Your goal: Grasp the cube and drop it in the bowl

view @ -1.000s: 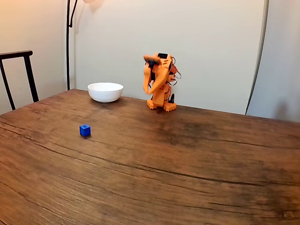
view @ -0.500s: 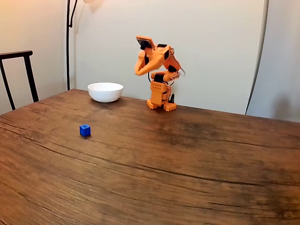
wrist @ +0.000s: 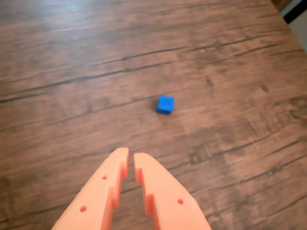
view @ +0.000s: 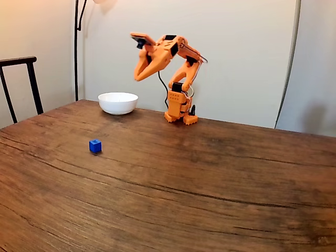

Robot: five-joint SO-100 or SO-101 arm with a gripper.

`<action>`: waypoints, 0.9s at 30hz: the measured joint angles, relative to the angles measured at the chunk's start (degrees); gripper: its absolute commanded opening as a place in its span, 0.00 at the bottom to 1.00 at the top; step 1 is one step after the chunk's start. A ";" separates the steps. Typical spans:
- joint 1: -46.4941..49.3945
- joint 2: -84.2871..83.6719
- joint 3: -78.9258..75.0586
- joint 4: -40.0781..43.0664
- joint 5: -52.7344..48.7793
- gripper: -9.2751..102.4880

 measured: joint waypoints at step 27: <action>1.67 -41.04 -4.39 -29.97 -2.55 0.18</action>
